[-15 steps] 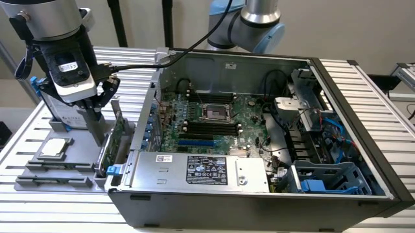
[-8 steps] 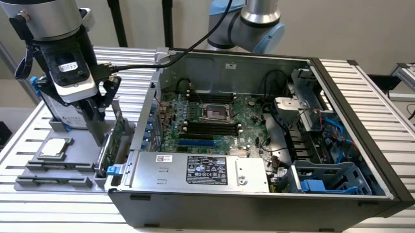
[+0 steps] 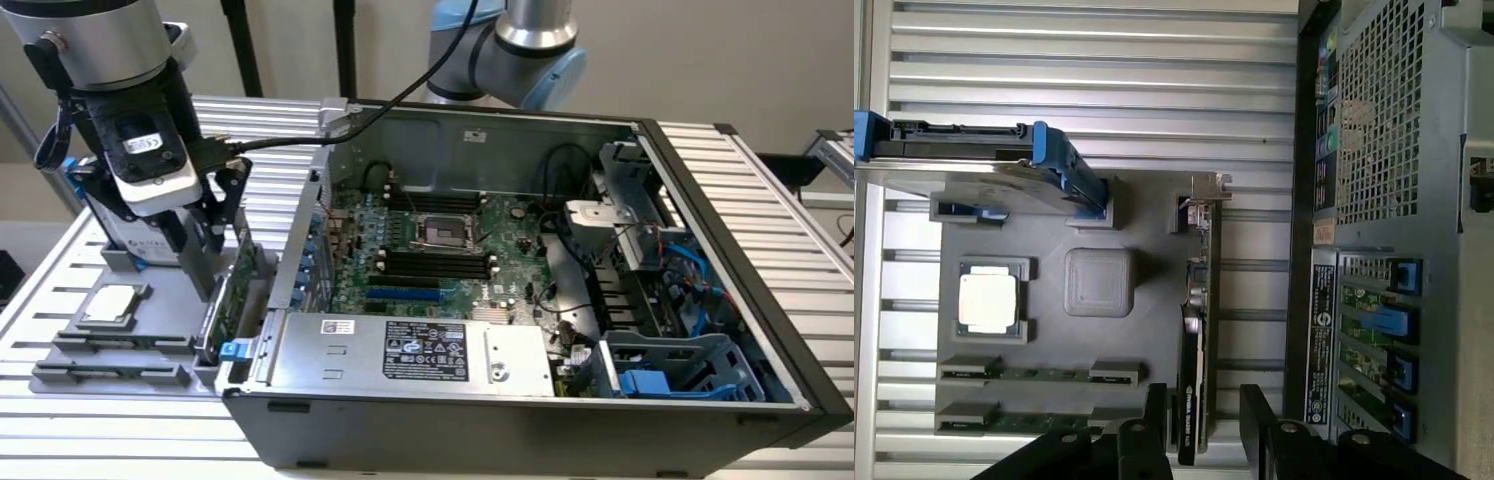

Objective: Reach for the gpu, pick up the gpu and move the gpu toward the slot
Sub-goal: 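Pick up the gpu and move the gpu toward the slot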

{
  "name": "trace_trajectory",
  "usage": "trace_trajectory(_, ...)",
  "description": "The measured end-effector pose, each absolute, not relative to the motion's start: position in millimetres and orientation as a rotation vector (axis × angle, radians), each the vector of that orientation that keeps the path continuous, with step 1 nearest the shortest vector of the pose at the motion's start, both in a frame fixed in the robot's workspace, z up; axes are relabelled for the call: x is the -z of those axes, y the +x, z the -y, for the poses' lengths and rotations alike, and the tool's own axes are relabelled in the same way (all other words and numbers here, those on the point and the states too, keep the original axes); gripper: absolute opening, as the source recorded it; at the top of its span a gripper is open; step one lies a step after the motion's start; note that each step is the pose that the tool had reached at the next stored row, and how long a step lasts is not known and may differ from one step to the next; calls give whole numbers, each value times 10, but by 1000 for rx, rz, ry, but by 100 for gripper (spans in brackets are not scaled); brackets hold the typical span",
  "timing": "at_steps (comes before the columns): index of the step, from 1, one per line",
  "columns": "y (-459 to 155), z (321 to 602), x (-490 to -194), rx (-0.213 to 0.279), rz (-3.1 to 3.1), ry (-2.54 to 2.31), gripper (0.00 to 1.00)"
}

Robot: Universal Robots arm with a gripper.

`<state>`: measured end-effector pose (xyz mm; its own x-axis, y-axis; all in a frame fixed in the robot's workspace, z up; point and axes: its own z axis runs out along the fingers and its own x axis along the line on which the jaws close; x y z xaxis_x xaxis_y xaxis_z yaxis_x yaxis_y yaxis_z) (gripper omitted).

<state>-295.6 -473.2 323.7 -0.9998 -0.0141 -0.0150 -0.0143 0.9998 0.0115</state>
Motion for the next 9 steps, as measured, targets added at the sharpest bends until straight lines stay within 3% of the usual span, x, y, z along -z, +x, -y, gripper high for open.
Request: trace_trajectory(9, -2957, 4733, -3072, -18, -3126, 34, 42)
